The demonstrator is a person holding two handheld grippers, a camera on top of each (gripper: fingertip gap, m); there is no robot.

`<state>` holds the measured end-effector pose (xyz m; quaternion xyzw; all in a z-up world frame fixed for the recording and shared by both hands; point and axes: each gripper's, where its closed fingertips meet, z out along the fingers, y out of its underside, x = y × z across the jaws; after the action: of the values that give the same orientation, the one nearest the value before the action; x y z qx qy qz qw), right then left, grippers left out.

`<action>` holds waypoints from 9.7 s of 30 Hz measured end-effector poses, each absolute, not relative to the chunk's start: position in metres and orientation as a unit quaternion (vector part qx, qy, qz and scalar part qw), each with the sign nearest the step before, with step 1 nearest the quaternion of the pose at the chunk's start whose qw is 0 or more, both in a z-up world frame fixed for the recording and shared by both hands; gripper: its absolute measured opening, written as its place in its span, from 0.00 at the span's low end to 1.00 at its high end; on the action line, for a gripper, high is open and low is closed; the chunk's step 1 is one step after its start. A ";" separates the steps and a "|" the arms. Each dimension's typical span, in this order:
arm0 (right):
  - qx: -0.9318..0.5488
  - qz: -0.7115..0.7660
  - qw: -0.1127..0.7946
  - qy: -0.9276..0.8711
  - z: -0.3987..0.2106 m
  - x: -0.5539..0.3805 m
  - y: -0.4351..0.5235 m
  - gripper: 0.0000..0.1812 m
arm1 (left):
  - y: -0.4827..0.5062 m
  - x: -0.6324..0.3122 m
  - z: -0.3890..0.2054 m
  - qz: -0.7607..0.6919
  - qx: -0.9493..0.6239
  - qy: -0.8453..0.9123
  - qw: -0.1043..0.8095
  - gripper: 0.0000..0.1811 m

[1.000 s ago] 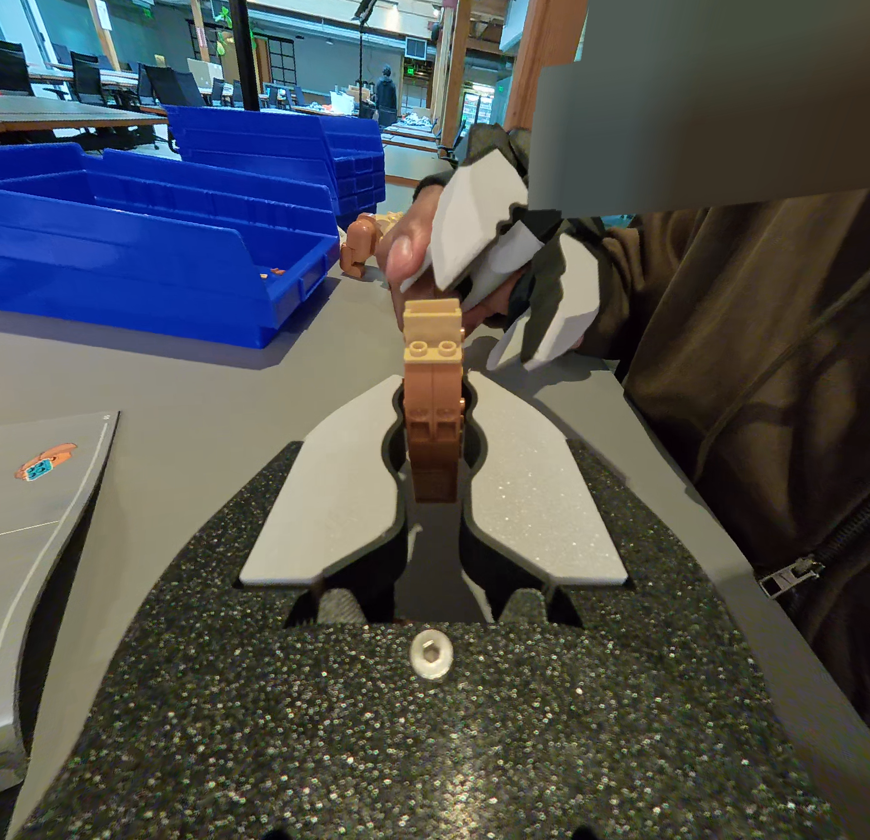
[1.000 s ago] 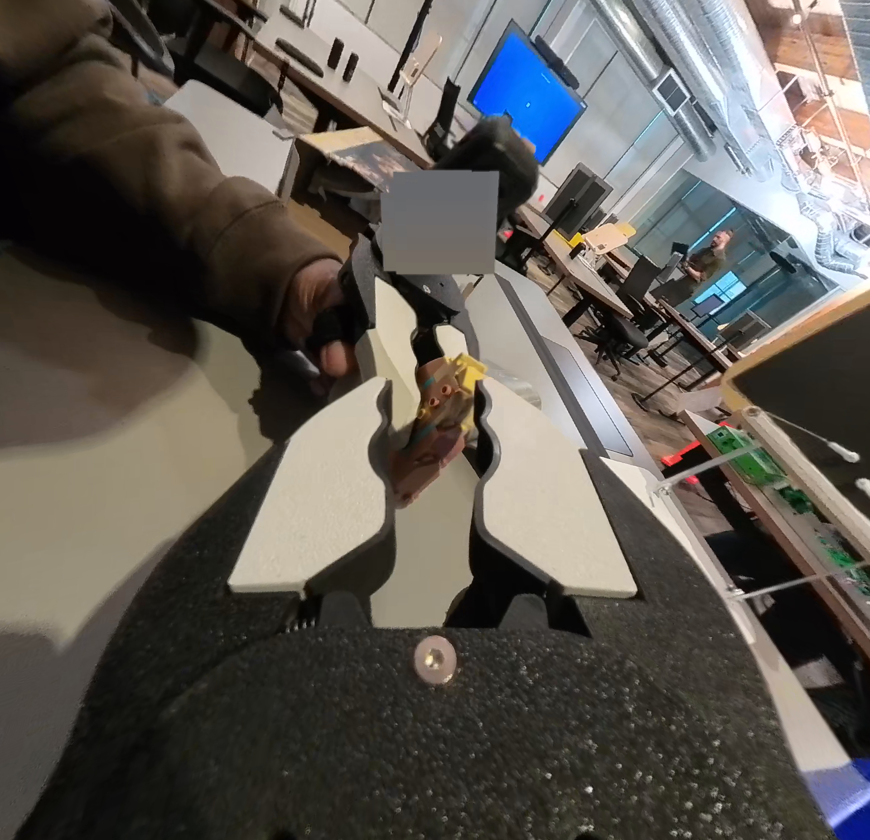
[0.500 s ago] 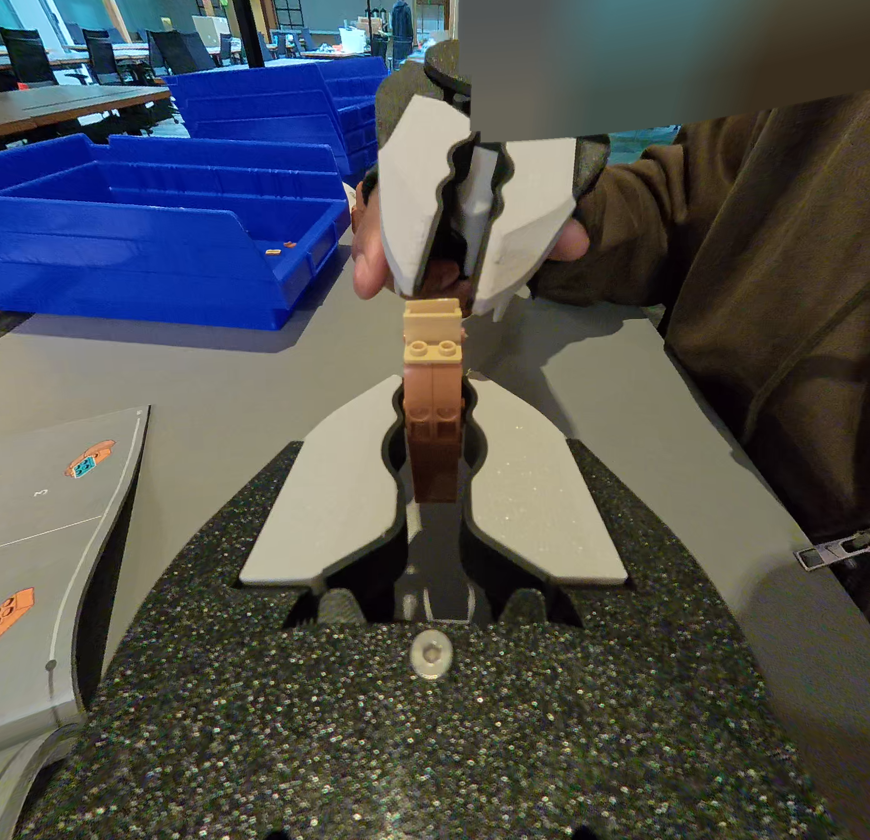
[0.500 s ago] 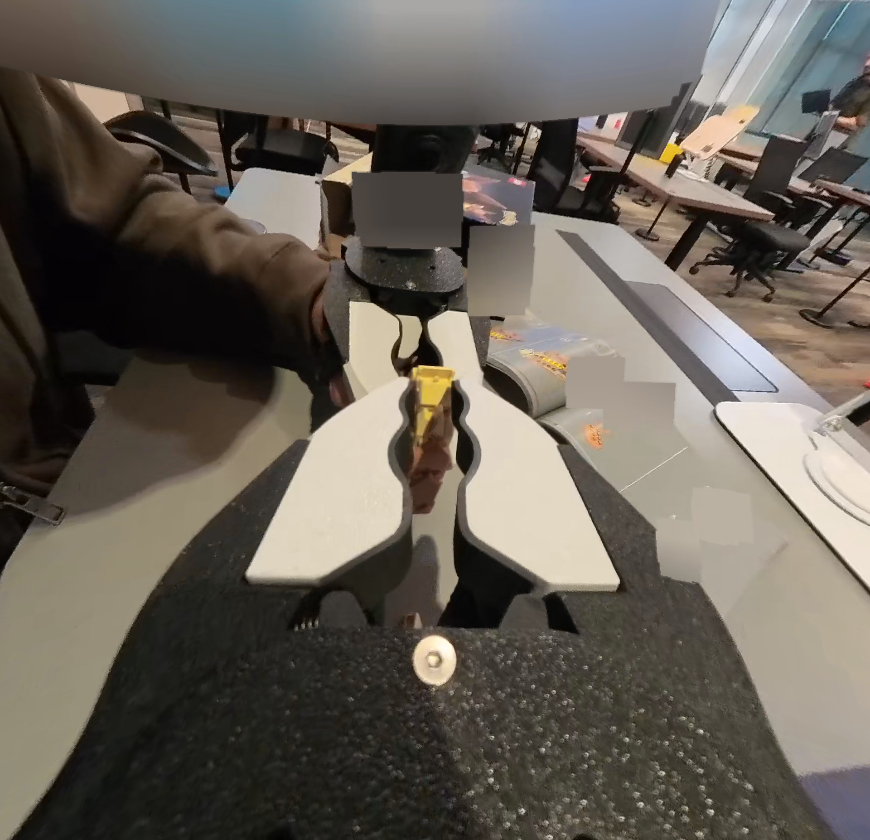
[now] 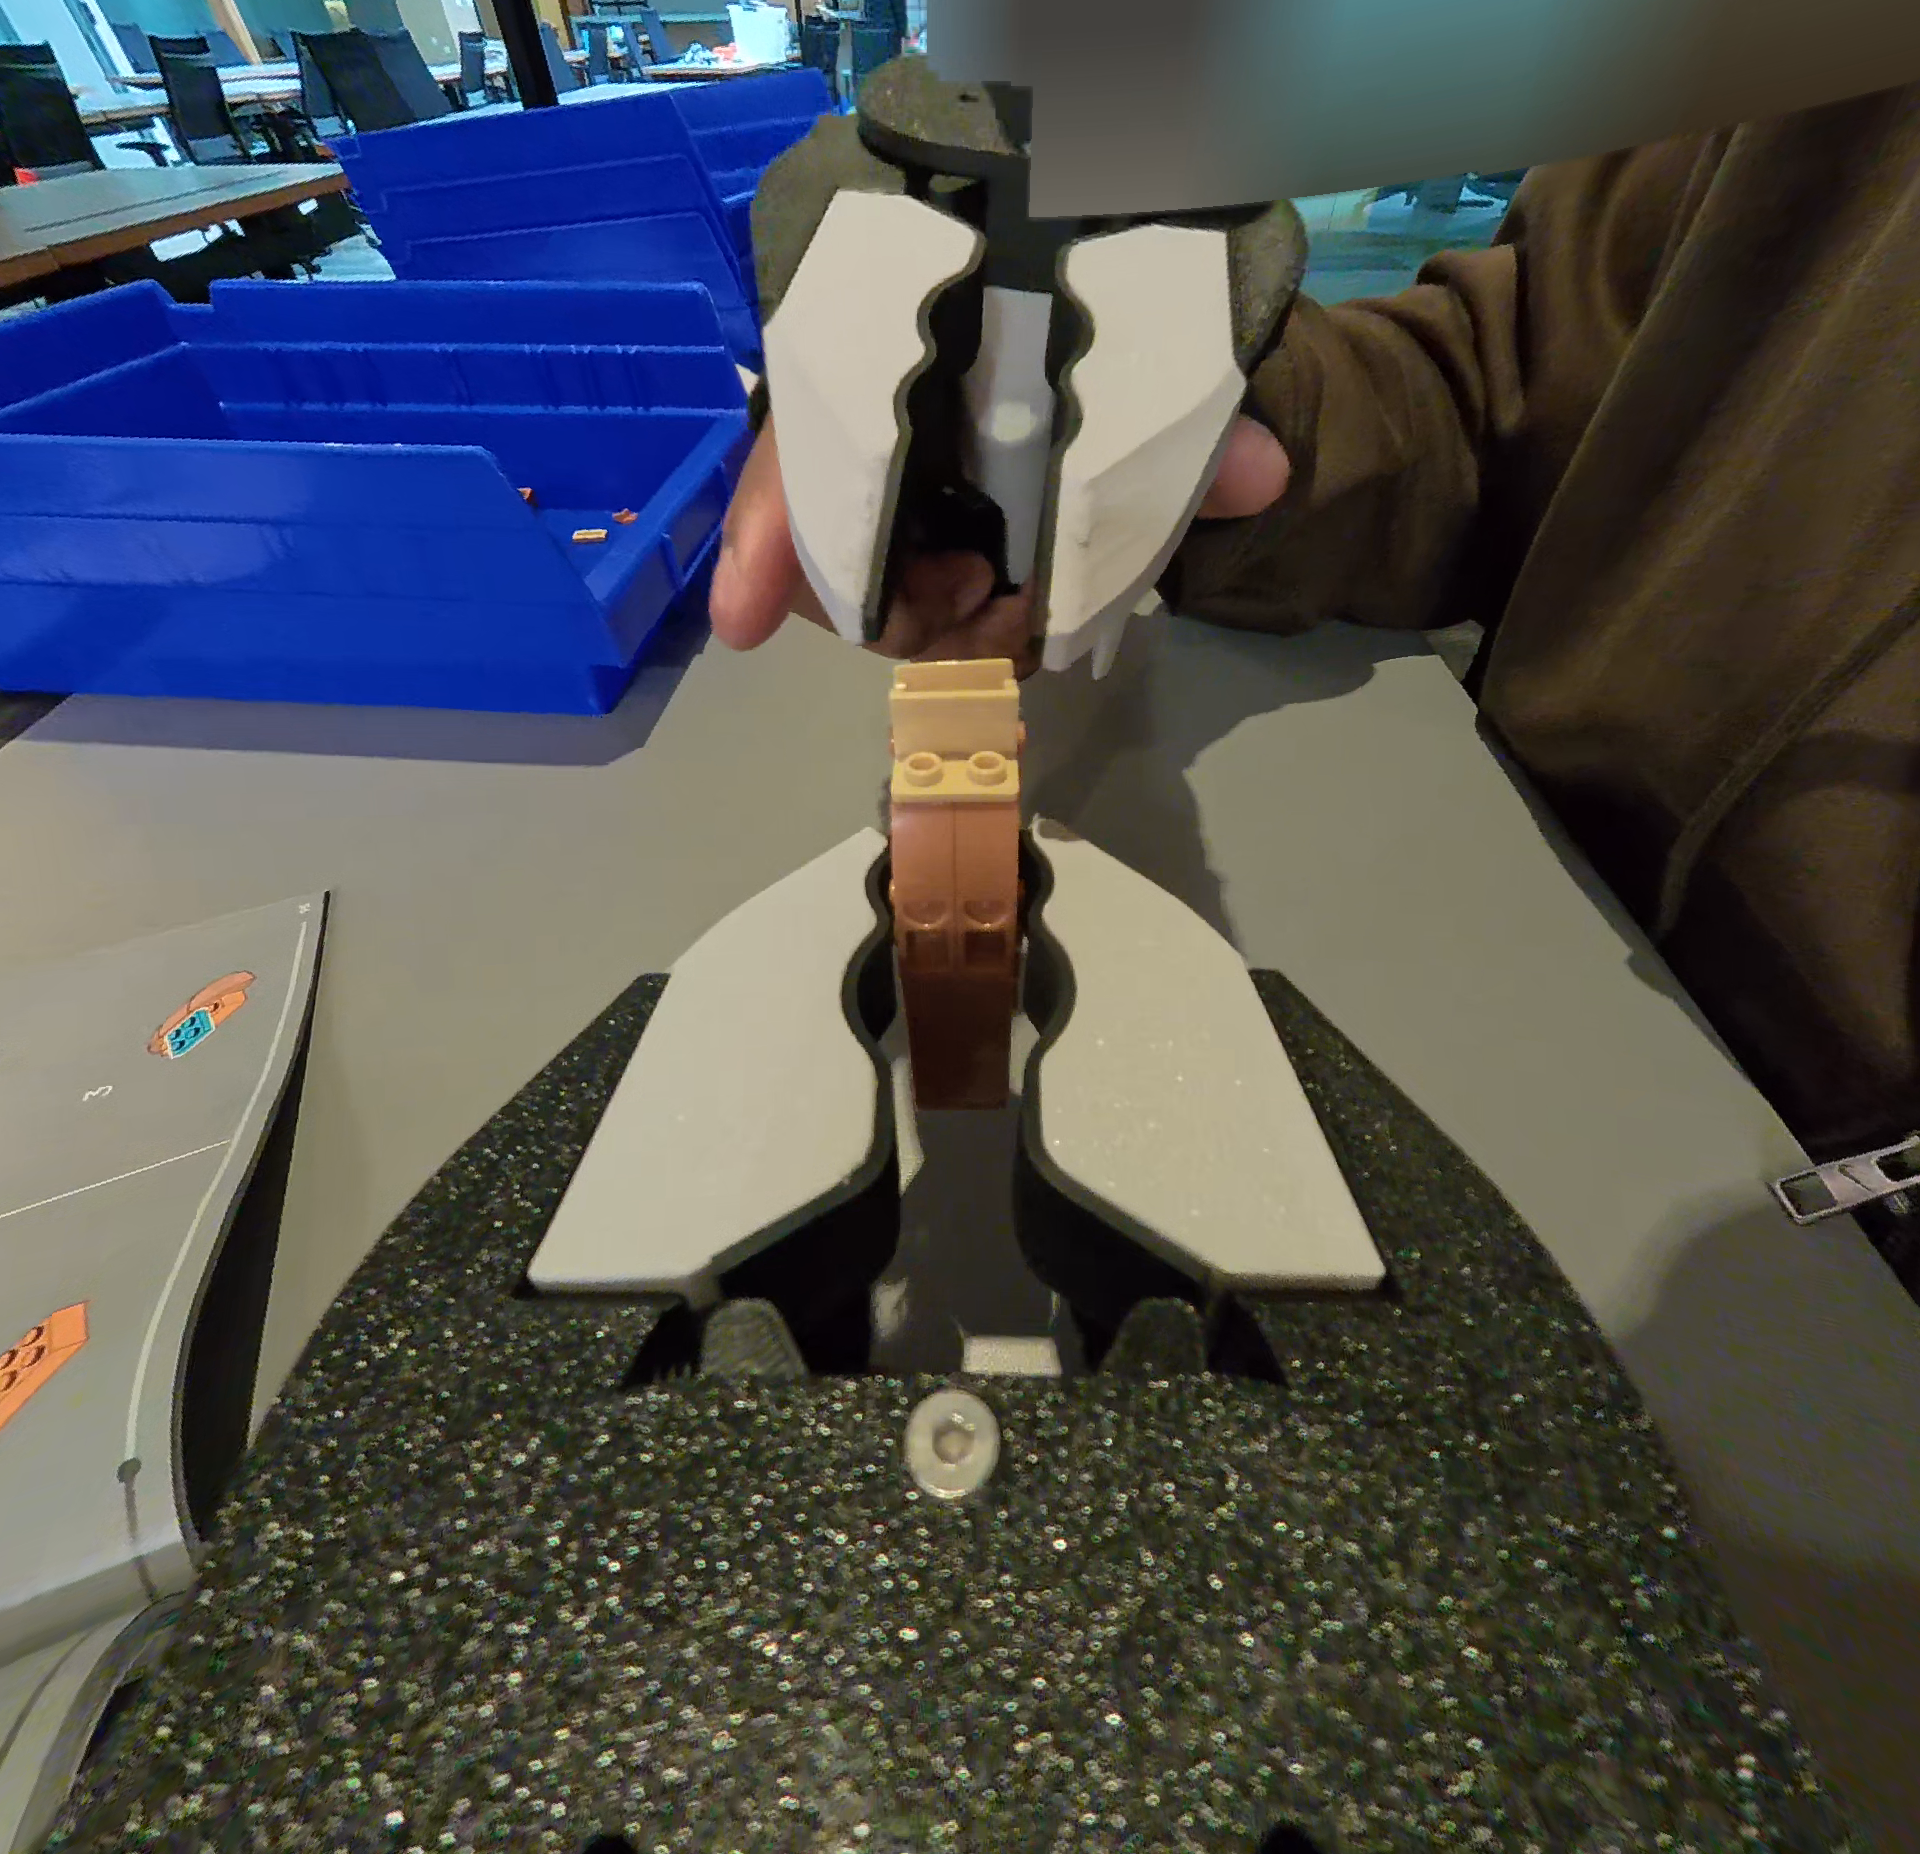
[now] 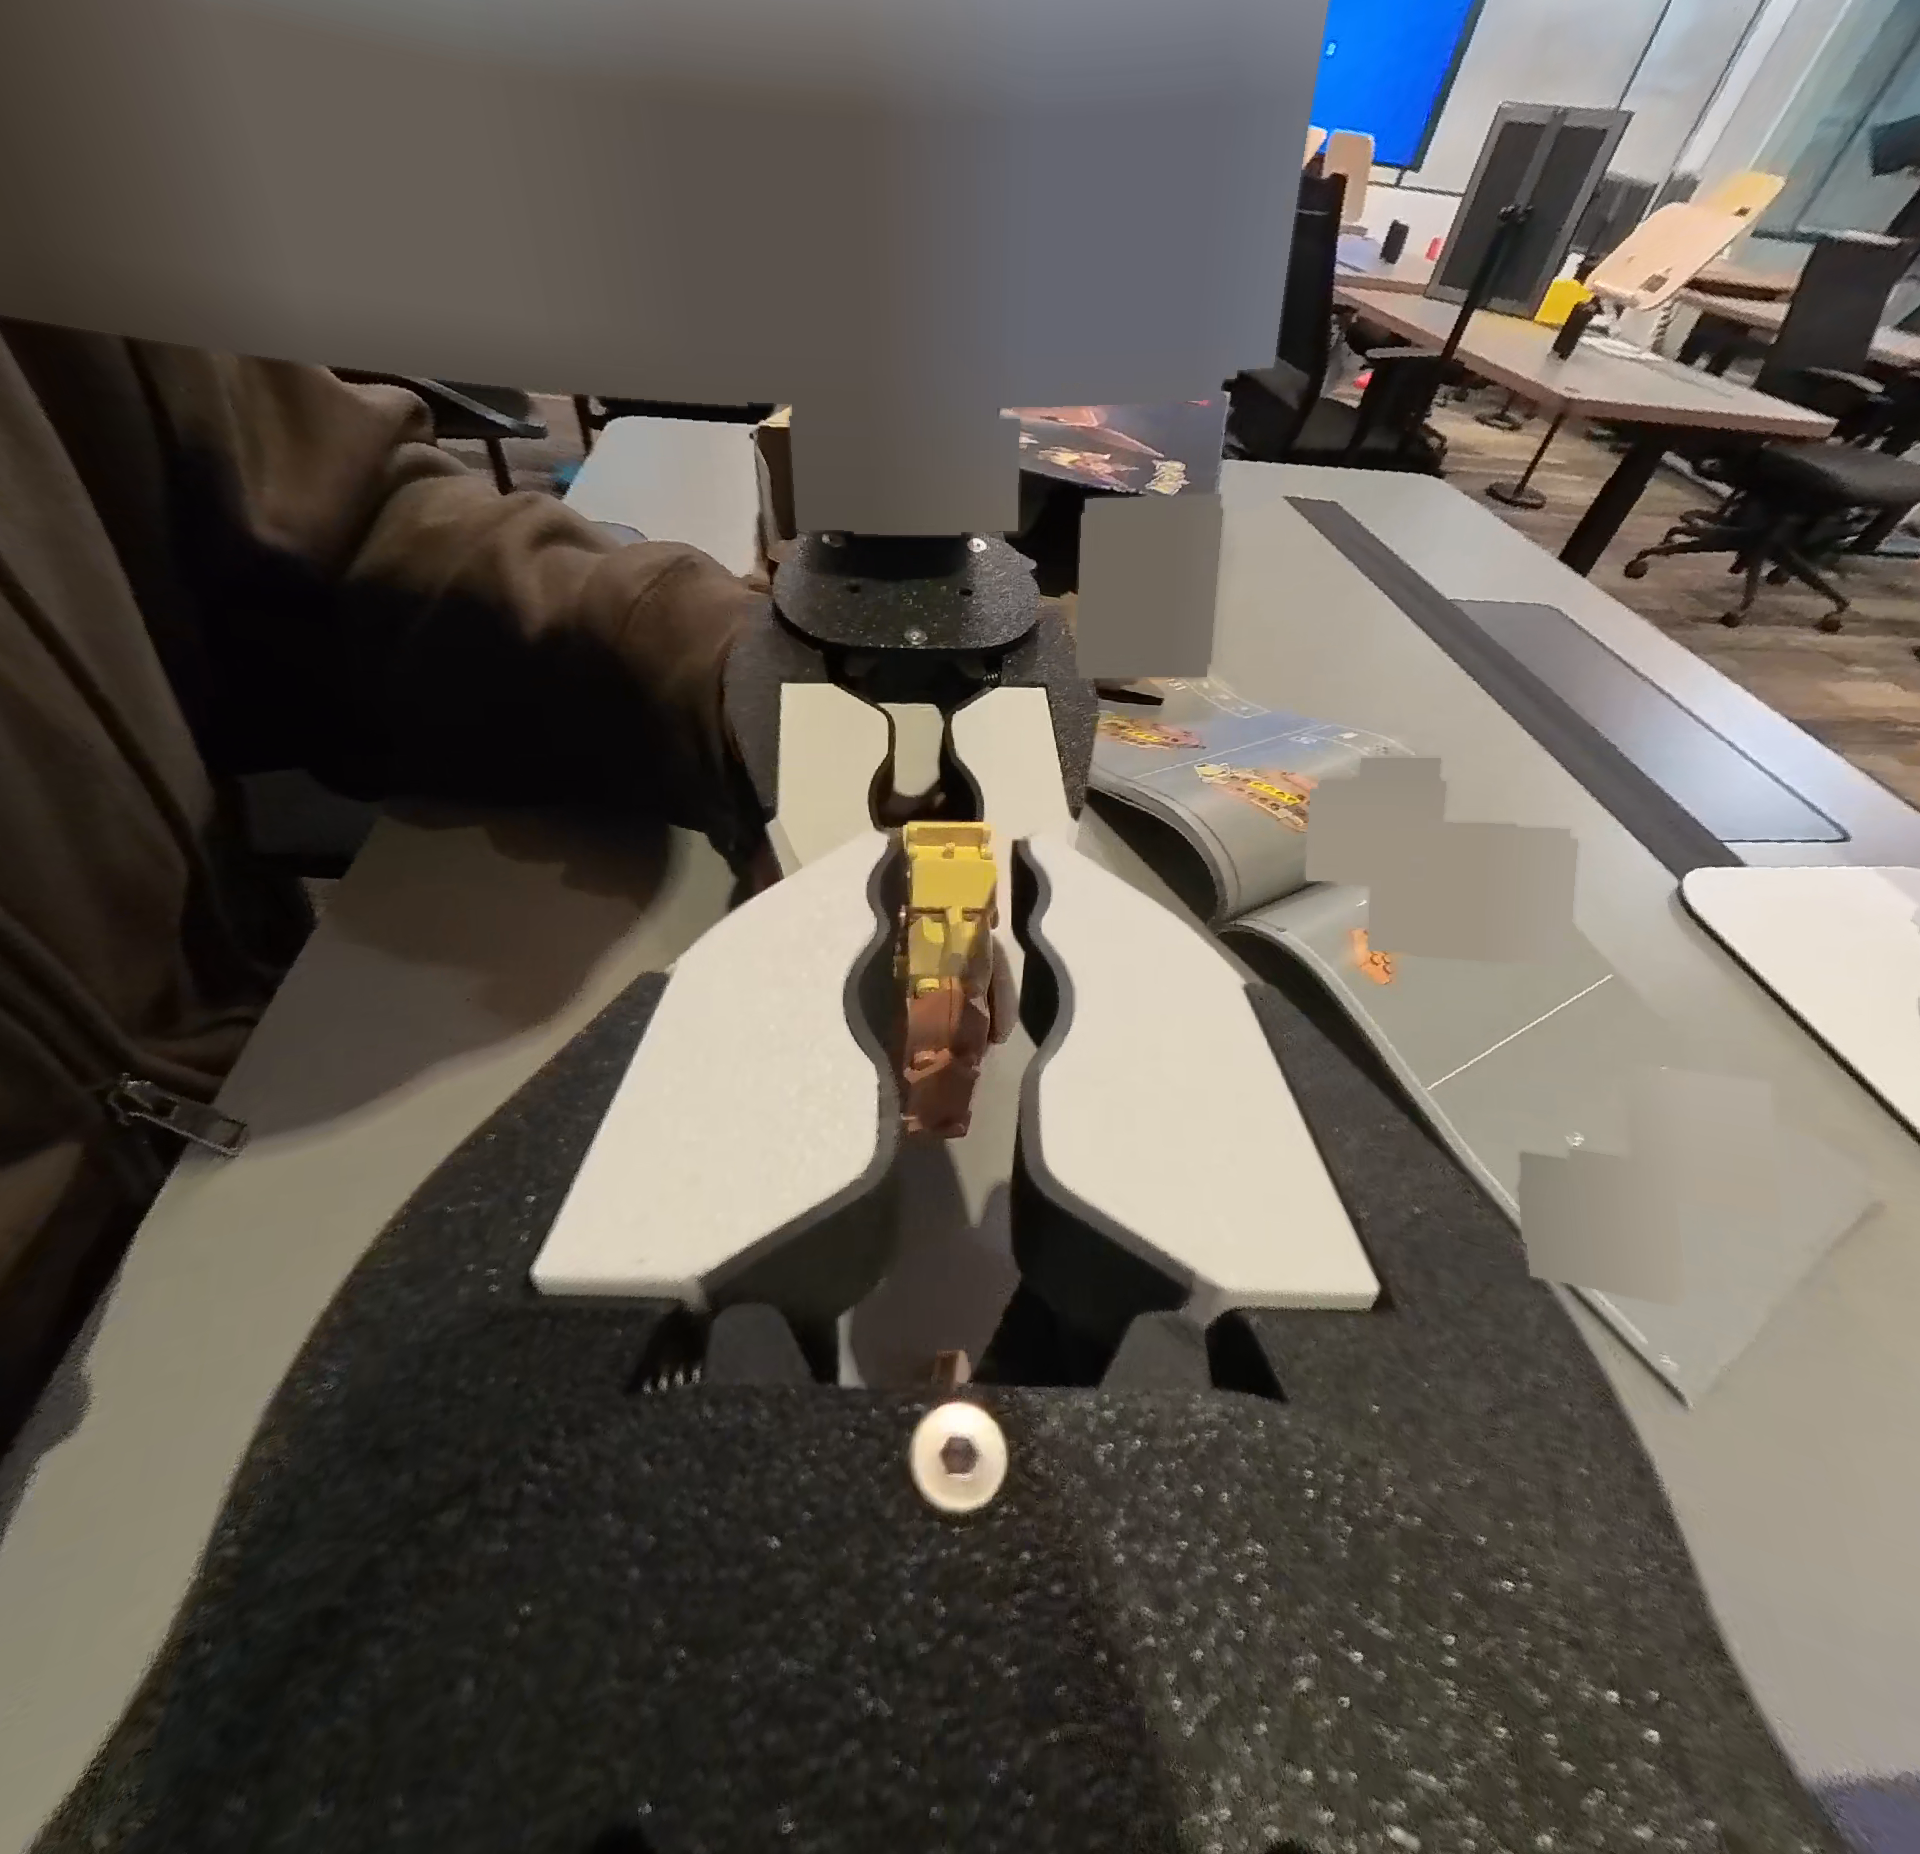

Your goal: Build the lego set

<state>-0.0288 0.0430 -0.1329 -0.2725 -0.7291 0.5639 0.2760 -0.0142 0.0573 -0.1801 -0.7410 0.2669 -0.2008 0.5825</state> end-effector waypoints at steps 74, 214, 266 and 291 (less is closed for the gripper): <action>-0.275 0.559 0.211 -0.753 -0.151 -0.012 0.038 0.09 | 0.055 -0.002 -0.187 -0.148 -0.732 0.323 0.581 0.11; -0.069 0.438 0.485 -0.754 -0.161 -0.020 0.030 0.24 | 0.055 -0.007 -0.193 -0.263 -0.767 0.243 0.533 0.11; -0.032 0.379 0.540 -0.751 -0.162 -0.023 0.030 0.27 | 0.054 -0.003 -0.180 -0.309 -0.747 0.220 0.546 0.11; 0.042 0.258 0.585 -0.768 -0.183 -0.026 0.030 0.33 | 0.054 -0.005 -0.194 -0.280 -0.786 0.224 0.504 0.11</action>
<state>-0.0259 0.0303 -0.1833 0.0419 -0.7675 0.2581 0.5853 -0.0054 0.0537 -0.1940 -0.7857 0.2245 -0.2797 0.5041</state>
